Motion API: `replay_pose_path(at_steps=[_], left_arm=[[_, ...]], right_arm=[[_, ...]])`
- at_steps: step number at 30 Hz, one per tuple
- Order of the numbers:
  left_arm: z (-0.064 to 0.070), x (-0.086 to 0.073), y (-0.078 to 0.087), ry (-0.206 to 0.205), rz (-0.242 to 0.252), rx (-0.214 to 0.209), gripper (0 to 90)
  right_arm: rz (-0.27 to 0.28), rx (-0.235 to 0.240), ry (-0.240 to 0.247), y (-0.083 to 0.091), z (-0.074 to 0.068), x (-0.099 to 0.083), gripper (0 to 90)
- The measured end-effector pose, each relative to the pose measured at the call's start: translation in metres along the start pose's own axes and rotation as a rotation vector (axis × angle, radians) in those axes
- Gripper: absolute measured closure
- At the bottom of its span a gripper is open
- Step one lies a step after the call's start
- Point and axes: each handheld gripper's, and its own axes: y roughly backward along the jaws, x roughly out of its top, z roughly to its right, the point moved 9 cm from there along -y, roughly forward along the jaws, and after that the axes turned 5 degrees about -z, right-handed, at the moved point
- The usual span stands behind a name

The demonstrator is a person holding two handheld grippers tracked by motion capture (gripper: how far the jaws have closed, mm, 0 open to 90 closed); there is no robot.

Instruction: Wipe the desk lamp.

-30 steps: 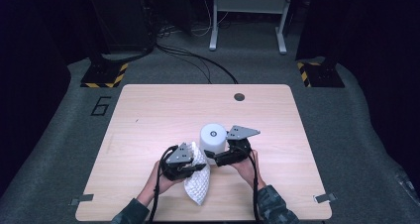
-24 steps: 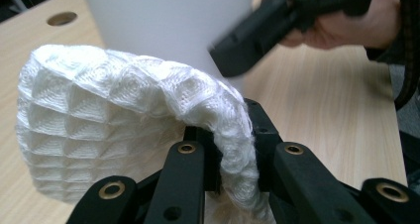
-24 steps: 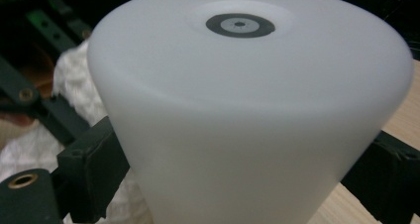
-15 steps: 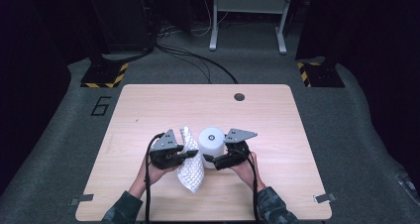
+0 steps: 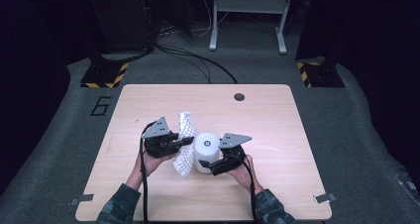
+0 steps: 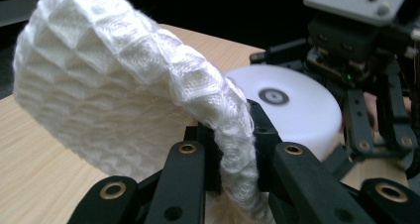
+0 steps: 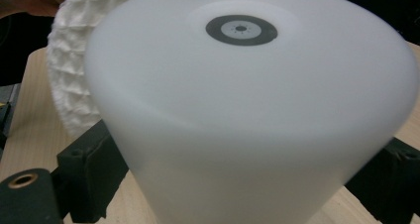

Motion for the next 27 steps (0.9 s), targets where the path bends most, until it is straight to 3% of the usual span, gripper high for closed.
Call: replay_pose_path(at_steps=[5,13,27], left_arm=[[-0.006,0.004,-0.005,0.029,0.023,0.009,81.1],[-0.012,0.001,-0.012,0.092,0.030,-0.023,81.3],[-0.010,-0.009,-0.017,0.081,-0.006,-0.016,81.3]], right_arm=[[0.004,0.004,0.020,-0.002,-0.006,0.001,8.1],[0.009,0.014,0.036,-0.004,-0.012,0.001,8.1],[0.046,-0.001,0.000,0.004,-0.005,0.005,8.1]])
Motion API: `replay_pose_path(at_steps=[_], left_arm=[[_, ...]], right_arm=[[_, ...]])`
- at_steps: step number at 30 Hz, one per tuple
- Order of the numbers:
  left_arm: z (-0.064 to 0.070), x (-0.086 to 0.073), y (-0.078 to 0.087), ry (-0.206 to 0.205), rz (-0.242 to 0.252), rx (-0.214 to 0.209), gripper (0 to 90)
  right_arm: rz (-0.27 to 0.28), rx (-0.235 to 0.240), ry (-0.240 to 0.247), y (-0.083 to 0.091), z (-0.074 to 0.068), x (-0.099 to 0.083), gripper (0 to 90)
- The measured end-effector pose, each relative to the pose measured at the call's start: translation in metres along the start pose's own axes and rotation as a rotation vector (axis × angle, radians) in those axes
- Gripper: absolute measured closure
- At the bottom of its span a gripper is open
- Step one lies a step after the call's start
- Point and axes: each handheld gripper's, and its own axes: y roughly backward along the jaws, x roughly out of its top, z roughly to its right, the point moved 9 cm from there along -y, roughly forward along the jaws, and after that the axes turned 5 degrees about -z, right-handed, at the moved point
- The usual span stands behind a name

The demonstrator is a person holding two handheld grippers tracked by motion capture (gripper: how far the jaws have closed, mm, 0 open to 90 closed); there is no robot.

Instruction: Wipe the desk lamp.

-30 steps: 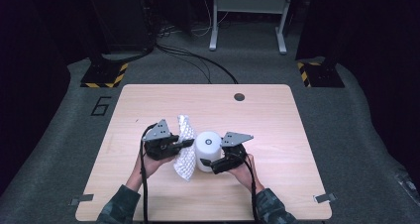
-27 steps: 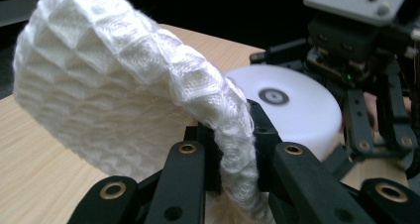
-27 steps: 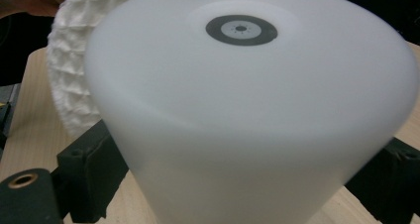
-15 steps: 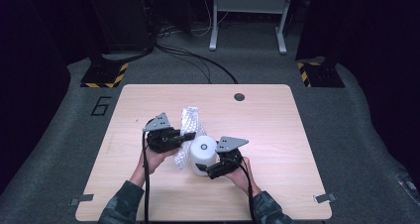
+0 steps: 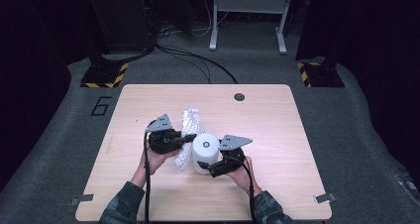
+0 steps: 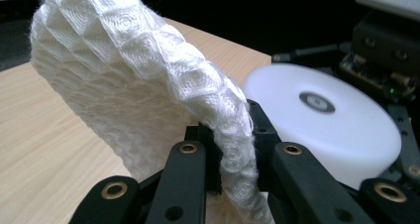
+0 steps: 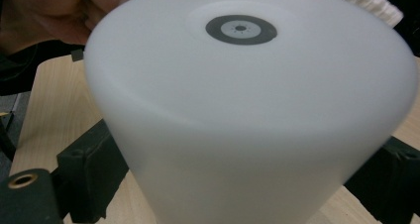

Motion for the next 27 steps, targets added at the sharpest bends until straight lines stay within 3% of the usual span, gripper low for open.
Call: replay_pose_path(at_steps=[19,27], left_arm=[[0.006,-0.021,-0.001,-0.015,-0.062,-0.050,81.4],[0.009,-0.030,-0.004,-0.038,-0.095,-0.060,81.4]], right_arm=[[0.028,0.002,-0.022,0.009,0.010,0.006,8.0],[0.035,-0.018,-0.028,0.013,0.016,0.010,8.0]])
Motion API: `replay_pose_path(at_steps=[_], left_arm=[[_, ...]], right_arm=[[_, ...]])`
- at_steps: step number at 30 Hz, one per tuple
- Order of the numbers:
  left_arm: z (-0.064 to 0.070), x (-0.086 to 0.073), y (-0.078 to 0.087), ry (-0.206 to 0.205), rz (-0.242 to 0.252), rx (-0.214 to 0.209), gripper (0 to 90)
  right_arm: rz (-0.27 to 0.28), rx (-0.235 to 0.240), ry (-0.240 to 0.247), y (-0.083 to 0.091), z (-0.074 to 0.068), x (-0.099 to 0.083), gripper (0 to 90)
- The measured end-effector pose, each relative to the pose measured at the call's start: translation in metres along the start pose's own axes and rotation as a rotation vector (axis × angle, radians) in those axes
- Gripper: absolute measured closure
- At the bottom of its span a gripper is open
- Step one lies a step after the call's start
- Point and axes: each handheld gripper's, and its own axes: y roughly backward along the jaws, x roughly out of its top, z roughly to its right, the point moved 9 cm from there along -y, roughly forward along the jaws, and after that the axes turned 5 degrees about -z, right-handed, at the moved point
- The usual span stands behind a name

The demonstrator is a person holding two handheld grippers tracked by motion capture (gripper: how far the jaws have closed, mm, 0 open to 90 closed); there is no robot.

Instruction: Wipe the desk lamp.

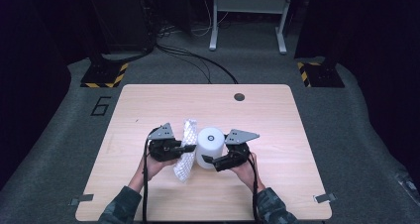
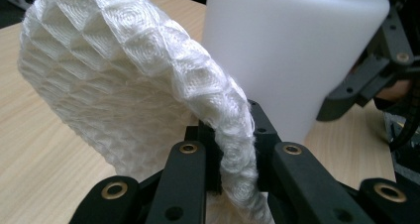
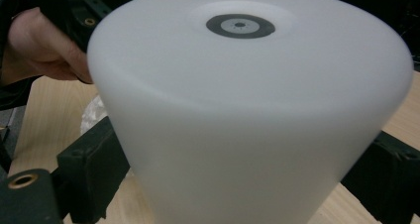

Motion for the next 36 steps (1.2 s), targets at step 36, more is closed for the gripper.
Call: replay_pose_path(at_steps=[36], left_arm=[[0.028,-0.016,-0.010,-0.041,-0.051,-0.001,81.3]], right_arm=[[-0.008,-0.081,-0.035,-0.001,0.012,0.005,8.0]])
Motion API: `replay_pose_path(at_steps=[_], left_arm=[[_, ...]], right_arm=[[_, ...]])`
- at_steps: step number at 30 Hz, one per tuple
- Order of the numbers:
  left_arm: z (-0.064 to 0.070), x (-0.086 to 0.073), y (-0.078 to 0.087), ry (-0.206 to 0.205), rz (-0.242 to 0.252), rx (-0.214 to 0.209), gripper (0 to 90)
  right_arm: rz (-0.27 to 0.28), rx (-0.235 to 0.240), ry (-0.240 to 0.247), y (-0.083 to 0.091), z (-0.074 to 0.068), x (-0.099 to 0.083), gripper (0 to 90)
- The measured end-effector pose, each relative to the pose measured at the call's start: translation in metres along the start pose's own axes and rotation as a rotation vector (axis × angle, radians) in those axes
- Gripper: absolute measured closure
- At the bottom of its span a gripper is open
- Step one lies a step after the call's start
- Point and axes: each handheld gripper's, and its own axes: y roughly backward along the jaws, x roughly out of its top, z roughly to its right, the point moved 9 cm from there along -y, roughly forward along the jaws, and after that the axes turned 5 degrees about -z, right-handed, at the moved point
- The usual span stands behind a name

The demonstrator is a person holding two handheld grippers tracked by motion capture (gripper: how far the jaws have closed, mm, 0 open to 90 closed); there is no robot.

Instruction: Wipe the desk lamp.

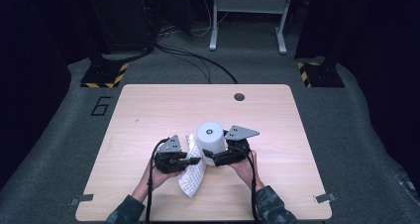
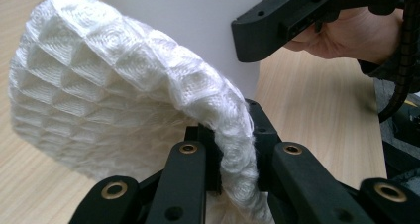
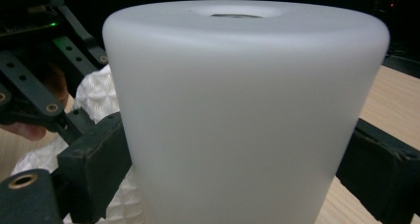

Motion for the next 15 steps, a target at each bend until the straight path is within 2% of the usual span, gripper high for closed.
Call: replay_pose_path(at_steps=[4,6,7,9,13,14,15], left_arm=[[-0.004,0.002,0.010,0.001,0.005,0.022,81.3],[-0.006,0.002,0.015,0.014,0.015,0.034,81.3],[-0.011,0.003,0.021,0.019,0.024,0.057,81.3],[-0.014,0.002,0.024,0.027,0.025,0.065,81.3],[-0.026,-0.004,0.034,0.053,0.020,0.115,81.2],[-0.028,-0.005,0.036,0.073,0.022,0.117,81.2],[-0.033,-0.007,0.038,0.069,0.016,0.133,81.3]], right_arm=[[0.006,-0.006,-0.005,0.004,0.001,0.000,8.0],[0.004,-0.009,-0.017,0.005,0.002,-0.002,8.0],[-0.005,-0.012,-0.021,0.005,0.003,-0.004,8.0],[-0.005,-0.015,-0.018,0.004,0.004,-0.005,8.0],[-0.012,-0.021,-0.026,0.003,0.008,-0.009,8.0],[-0.012,-0.025,-0.030,0.003,0.008,-0.010,8.0],[-0.013,-0.028,-0.032,0.002,0.009,-0.012,8.0]])
